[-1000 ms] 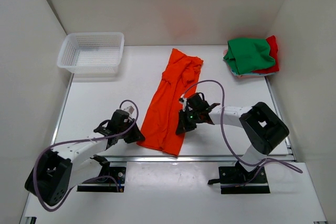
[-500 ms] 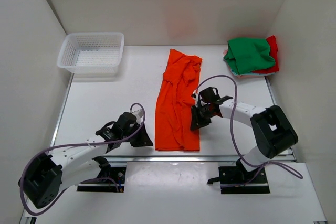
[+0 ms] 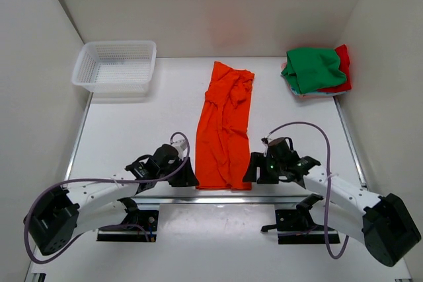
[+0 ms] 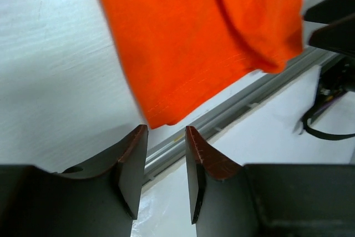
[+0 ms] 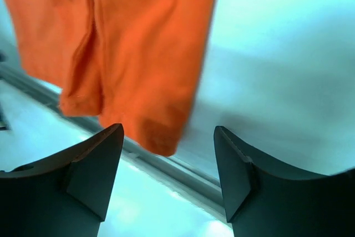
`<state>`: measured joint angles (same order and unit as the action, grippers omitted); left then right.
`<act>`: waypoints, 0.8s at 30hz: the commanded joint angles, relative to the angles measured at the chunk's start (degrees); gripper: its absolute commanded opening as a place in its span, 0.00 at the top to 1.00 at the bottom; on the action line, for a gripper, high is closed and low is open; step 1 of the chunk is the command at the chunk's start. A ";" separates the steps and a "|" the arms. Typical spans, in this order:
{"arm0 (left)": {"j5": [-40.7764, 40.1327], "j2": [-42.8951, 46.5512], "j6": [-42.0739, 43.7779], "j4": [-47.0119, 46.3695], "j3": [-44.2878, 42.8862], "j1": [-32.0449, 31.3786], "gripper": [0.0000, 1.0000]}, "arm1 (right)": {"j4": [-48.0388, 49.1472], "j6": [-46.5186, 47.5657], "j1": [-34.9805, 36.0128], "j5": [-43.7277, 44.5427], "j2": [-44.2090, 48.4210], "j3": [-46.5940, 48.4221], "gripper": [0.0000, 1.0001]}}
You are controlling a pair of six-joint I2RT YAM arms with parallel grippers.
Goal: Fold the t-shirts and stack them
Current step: Grab the bottom of the folded rectangular tshirt with both arms, then fold the folded rectangular tshirt in 1/3 of the way
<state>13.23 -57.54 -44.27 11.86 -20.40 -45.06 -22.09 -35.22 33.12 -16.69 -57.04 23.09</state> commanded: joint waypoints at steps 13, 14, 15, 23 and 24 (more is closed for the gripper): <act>-5.33 -14.44 -2.49 -10.01 0.10 -6.18 0.86 | 10.75 -13.72 7.91 -0.54 -0.18 -9.21 1.00; -4.98 -14.36 -2.49 -9.14 0.62 -6.10 1.00 | 10.49 -14.17 8.79 -0.63 -0.18 -9.47 1.00; -4.80 -13.66 -2.92 -8.87 0.80 -6.36 1.00 | 10.40 -15.22 9.93 -0.63 0.43 -9.73 1.00; -4.01 -0.57 -1.87 0.79 5.20 -6.27 1.00 | 6.01 -19.89 17.24 -0.89 8.42 -12.98 1.00; -3.31 1.36 -2.48 2.02 4.68 -6.36 1.00 | 4.00 -18.93 16.45 -1.41 9.48 -12.46 1.00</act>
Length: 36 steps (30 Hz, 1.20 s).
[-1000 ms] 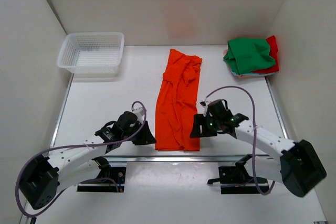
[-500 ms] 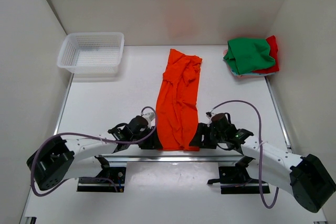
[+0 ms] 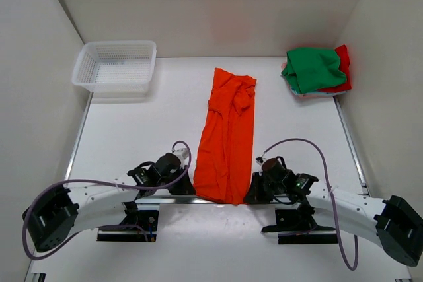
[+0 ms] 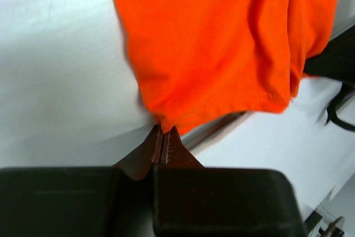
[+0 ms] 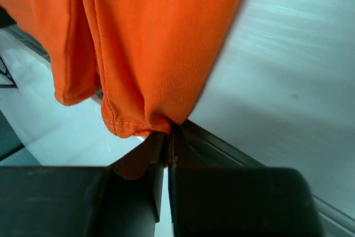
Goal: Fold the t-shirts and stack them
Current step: Fold the folded rectangular tshirt in 1/3 of the way
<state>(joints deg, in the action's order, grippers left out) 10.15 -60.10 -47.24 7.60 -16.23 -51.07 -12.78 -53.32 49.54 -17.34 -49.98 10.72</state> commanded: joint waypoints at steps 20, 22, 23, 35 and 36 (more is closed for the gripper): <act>11.20 -22.84 16.65 10.60 -36.04 23.55 1.00 | -14.82 30.28 -34.85 -16.67 -20.93 31.10 1.00; 12.17 -27.67 17.97 10.34 -41.57 24.70 1.00 | -14.65 31.69 -36.52 -16.67 -25.85 33.74 1.00; 12.43 -30.75 18.24 10.42 -43.00 25.14 1.00 | -14.47 32.92 -37.57 -17.11 -27.09 35.14 1.00; 17.62 -49.78 11.57 1.03 -61.32 34.10 0.45 | -0.85 28.01 -46.81 -15.99 -46.10 55.02 0.38; 17.62 -47.85 10.78 -0.72 -59.90 34.54 0.45 | -0.24 27.40 -46.99 -13.88 -45.22 54.24 0.35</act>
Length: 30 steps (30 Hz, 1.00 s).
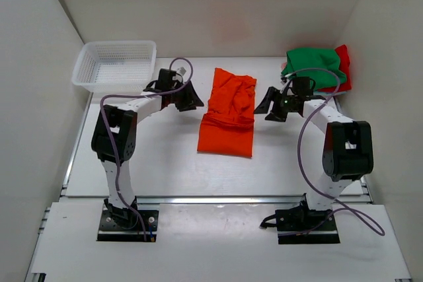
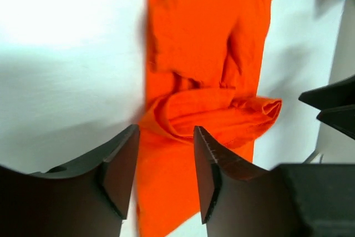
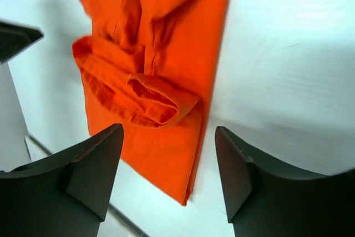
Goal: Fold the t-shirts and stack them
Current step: Fold the folded rectangular tshirt in 1/3 of the way, then grab one side of the 2/3 rectangular tshirt with both arms
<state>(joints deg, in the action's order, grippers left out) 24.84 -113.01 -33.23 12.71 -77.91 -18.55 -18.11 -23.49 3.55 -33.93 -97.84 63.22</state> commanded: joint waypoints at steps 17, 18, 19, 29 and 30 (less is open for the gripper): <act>-24.65 33.03 -9.74 -17.89 43.72 -15.28 0.37 | 11.68 -24.31 22.54 27.86 27.97 -34.73 0.37; -24.75 32.68 -9.92 -18.85 43.37 -15.99 0.38 | 12.39 -24.41 22.81 27.61 27.27 -35.35 0.37; -26.41 31.37 -10.01 -19.30 42.93 -16.00 0.38 | 14.14 -24.85 23.08 27.34 25.96 -35.53 0.36; -22.90 23.96 -10.27 -19.57 35.72 -15.82 1.00 | 11.28 -20.73 22.64 26.89 22.08 -31.32 1.00; -24.12 25.98 -9.49 -17.39 35.98 -16.69 1.00 | 9.17 -20.11 22.99 27.42 24.43 -30.62 1.00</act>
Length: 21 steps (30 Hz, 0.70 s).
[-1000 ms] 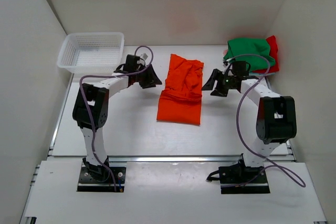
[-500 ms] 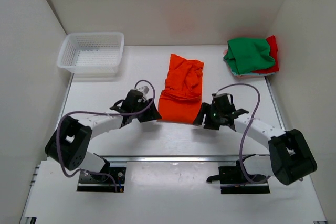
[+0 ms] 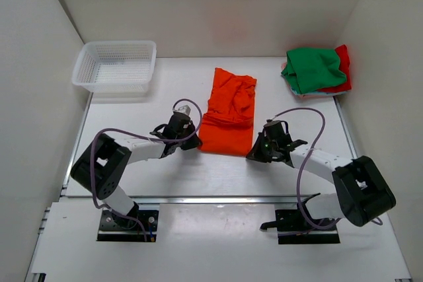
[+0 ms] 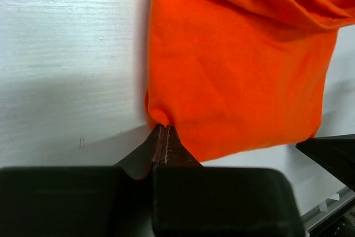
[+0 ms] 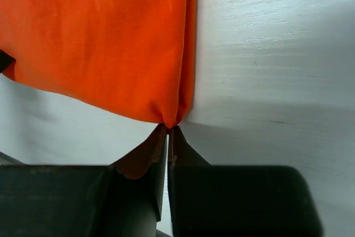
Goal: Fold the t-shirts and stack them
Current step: Grab one side of the 2/3 rectangular tshirt with both arms, then fold the long partially folded tshirt into a neat square
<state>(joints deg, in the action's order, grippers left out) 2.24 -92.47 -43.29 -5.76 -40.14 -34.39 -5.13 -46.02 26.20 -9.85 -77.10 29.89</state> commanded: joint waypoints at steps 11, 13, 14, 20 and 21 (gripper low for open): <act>1.35 30.32 -3.46 12.61 10.51 -8.32 1.00 | -17.72 2.43 7.38 2.30 23.91 -0.62 1.00; 4.78 32.86 -4.43 13.75 11.48 -8.85 1.00 | -18.95 1.29 8.78 0.62 26.19 -1.14 1.00; 4.88 33.31 -4.26 14.37 11.92 -9.11 1.00 | -19.57 1.02 9.05 0.44 27.52 -1.41 1.00; 6.02 36.83 -5.84 14.02 17.19 -7.19 1.00 | -21.33 2.06 10.03 -2.80 29.03 -1.33 1.00; 6.02 36.83 -5.84 13.85 16.94 -6.05 1.00 | -20.89 3.12 8.45 -4.29 27.98 -0.98 1.00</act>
<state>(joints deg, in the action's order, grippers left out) 6.81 -57.39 -47.75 7.44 -24.23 -42.72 -25.71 -44.36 36.64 -11.20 -48.80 28.99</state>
